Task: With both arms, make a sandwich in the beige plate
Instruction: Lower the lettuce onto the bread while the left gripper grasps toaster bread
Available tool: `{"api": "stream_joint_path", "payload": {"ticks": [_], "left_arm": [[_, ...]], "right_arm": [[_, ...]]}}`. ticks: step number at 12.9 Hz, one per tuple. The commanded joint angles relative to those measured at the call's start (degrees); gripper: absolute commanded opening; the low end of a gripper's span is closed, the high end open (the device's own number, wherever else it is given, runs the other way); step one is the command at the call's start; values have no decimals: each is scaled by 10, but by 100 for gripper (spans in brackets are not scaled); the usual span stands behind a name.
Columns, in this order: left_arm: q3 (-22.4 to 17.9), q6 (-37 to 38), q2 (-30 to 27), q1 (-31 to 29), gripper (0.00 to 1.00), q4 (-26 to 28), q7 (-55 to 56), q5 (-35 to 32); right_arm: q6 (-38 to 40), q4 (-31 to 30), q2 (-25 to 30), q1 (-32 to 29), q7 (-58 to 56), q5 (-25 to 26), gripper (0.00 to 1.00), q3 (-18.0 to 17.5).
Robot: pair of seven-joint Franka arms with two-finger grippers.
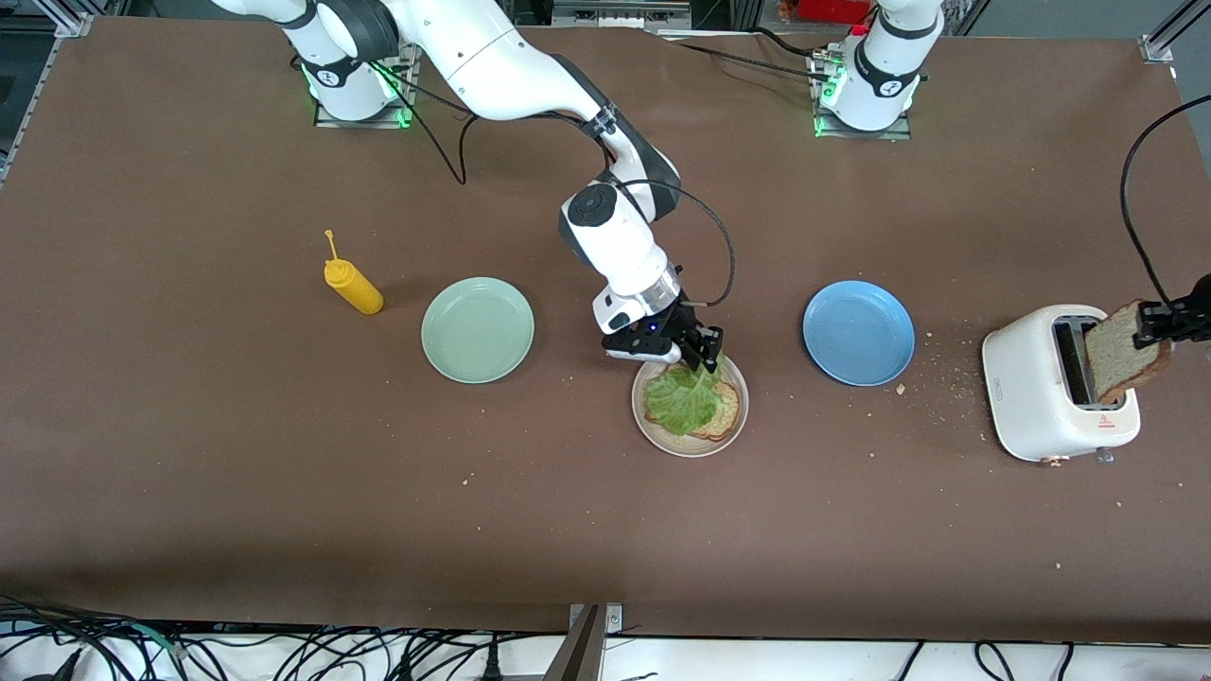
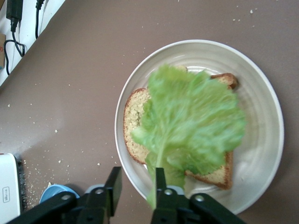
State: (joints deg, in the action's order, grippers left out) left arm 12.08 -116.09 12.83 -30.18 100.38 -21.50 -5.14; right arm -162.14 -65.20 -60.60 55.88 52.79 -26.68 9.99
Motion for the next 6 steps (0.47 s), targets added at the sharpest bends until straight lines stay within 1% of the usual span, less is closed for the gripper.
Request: {"api": "stream_joint_path", "payload": {"ticks": [1,2,3,4,5,6], "left_arm": [[18,43,-2,-1,0,-36,-15,-24],[22,75,1,1,0,-54,-14,-23],[22,102,3,10,0,-74,-15,-24],[22,111,10,13,0,-88,-15,-24],[22,113,11,20,0,-91,-15,-24],[22,113,11,27,0,-92,-15,-24]], "right_arm": [[2,28,-13,-2,-15,-10,98,-1],[24,28,-7,-2,-15,-9,98,2],[80,29,6,-4,-15,-7,98,10],[152,29,29,-8,-17,-7,98,29],[208,29,61,-8,-25,-7,98,46],[256,26,84,-9,-47,-7,98,52]]}}
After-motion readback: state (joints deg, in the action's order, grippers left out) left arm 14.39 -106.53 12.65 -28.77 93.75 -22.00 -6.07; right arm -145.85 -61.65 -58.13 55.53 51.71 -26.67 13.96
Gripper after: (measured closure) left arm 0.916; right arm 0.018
